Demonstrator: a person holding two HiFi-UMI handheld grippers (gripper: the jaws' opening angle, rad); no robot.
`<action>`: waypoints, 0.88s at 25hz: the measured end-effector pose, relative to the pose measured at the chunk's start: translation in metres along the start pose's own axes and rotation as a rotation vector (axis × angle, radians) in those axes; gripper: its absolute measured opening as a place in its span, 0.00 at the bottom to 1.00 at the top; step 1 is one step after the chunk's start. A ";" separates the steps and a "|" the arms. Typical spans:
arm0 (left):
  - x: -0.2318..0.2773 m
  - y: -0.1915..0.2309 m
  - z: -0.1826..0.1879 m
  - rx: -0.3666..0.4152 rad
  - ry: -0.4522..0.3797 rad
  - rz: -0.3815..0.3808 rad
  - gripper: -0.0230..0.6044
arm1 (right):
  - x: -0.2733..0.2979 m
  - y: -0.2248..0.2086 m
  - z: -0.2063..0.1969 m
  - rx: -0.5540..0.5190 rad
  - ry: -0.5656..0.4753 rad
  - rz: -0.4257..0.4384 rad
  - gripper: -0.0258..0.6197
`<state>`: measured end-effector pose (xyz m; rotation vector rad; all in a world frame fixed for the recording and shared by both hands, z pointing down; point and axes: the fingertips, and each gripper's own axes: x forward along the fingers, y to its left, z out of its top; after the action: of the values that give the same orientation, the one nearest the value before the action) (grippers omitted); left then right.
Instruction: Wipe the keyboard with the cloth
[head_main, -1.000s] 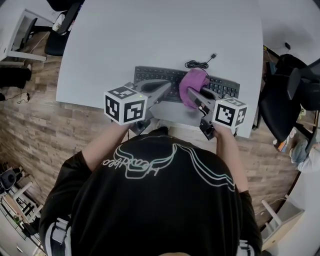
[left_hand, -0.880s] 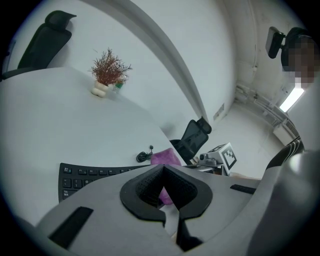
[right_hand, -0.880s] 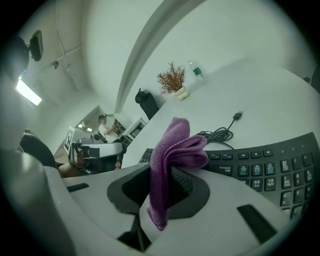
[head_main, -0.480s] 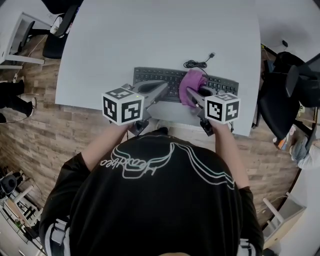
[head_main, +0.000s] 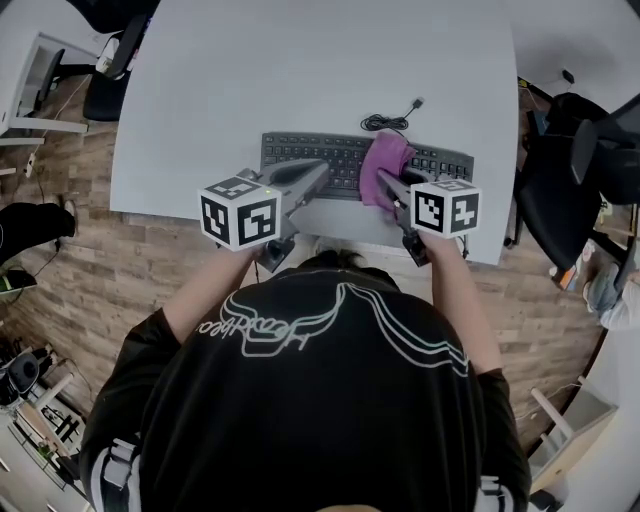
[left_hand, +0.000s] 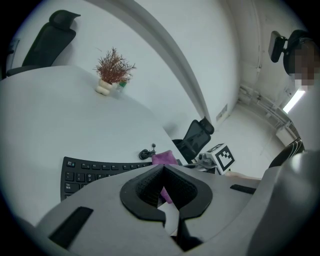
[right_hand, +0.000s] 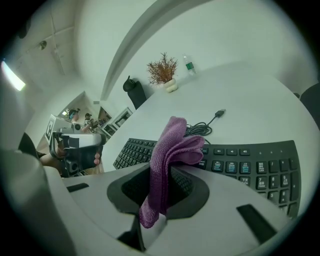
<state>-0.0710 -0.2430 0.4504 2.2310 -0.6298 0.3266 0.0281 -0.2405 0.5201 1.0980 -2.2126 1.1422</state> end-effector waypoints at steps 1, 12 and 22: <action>0.001 0.000 0.000 -0.003 -0.001 0.004 0.05 | -0.002 -0.004 -0.001 0.005 0.001 -0.007 0.12; 0.017 -0.016 0.001 -0.016 -0.007 0.024 0.05 | -0.043 -0.054 -0.018 0.060 0.012 -0.079 0.12; 0.043 -0.045 -0.008 -0.018 0.008 0.019 0.05 | -0.087 -0.106 -0.032 0.107 0.005 -0.146 0.12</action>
<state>-0.0109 -0.2261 0.4461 2.2064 -0.6480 0.3384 0.1654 -0.2118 0.5340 1.2758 -2.0507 1.2098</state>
